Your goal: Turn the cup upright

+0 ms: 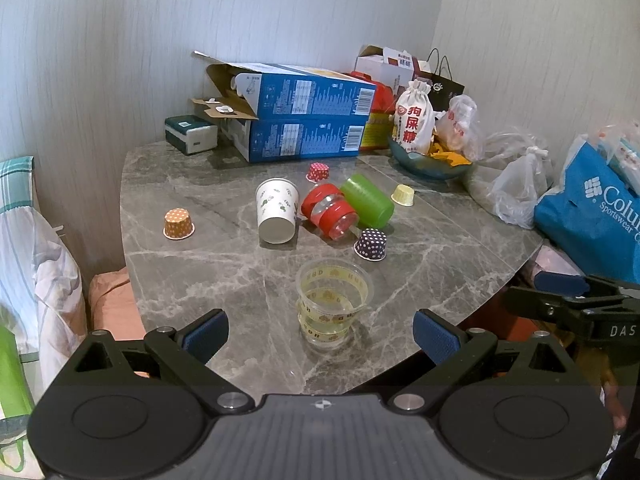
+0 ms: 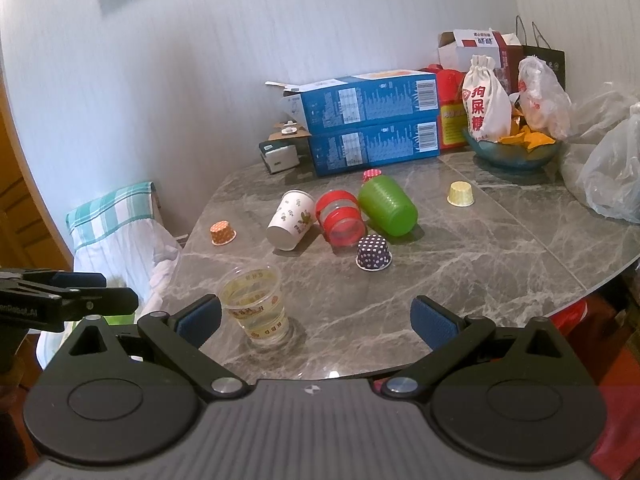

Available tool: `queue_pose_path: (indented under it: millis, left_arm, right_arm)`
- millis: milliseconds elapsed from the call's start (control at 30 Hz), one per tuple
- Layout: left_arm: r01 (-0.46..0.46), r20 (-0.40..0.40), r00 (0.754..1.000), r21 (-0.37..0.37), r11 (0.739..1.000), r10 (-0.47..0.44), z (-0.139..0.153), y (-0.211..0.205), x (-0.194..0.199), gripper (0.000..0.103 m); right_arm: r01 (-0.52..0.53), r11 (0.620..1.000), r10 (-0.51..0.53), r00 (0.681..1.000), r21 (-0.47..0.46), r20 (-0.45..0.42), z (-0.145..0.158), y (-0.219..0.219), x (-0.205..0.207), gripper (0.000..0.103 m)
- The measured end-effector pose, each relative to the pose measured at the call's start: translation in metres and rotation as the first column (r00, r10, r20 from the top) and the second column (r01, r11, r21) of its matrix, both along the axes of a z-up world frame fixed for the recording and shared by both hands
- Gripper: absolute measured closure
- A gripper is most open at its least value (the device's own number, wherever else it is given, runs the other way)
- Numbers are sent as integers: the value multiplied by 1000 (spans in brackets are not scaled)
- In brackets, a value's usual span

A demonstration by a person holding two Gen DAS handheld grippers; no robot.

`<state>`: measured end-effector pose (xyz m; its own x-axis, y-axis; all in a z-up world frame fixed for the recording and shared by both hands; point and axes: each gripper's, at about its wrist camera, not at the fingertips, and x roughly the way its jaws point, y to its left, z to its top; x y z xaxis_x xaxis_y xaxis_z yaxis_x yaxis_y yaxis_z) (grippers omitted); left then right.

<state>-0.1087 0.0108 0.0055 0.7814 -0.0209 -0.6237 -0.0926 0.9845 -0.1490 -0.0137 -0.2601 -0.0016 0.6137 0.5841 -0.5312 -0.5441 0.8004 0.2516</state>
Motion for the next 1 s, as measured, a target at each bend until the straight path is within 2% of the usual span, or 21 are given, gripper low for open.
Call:
queue_pose_path:
  millis: [1000]
  left_arm:
    - [-40, -9, 999, 5, 999, 40, -2, 4, 4, 3]
  right_arm:
    - [-8, 1000, 8, 1000, 17, -11, -1, -2, 0, 1]
